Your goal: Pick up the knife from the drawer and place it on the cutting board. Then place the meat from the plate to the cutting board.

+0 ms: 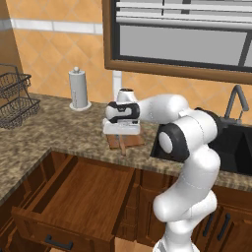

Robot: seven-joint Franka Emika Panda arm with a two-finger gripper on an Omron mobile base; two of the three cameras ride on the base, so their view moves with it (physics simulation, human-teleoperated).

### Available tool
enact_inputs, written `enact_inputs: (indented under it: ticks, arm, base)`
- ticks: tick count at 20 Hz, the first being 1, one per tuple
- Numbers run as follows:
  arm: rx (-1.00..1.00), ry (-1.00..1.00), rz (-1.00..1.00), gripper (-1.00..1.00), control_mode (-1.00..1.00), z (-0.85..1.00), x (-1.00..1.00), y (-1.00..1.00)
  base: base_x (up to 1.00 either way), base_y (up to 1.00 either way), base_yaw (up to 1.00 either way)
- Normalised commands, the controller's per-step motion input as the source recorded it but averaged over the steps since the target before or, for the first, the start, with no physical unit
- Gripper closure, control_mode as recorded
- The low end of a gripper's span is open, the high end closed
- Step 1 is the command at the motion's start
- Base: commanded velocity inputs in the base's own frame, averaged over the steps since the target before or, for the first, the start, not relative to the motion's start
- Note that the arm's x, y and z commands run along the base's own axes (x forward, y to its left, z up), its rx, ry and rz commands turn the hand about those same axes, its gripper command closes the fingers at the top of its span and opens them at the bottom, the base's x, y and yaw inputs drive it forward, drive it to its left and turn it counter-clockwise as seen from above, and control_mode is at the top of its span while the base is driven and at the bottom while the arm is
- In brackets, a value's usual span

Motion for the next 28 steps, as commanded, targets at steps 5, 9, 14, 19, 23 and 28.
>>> enact_inputs:
  ticks: [5,9,14,19,23,28]
  arm:
    - [0.0,0.05,-0.02,1.0,-1.0,-0.06,0.91,-0.2]
    - [-0.1,0.07,-0.01,1.0,-1.0,-0.28,0.98,0.0]
    - [-0.09,0.06,-0.02,1.0,-1.0,-0.24,0.89,0.0]
    - [-0.02,0.05,0.0,-1.0,-1.0,-0.15,0.66,0.0]
    - [0.01,0.0,0.0,-1.0,-1.0,-0.04,0.17,0.0]
    - [0.01,-0.02,0.02,-1.0,-1.0,0.12,-0.17,-0.01]
  base:
    - [0.0,0.0,0.0]
    - [0.0,0.0,0.0]
    - [0.0,0.0,0.0]
    - [0.0,0.0,0.0]
    - [0.0,0.0,0.0]
    - [0.0,0.0,0.0]
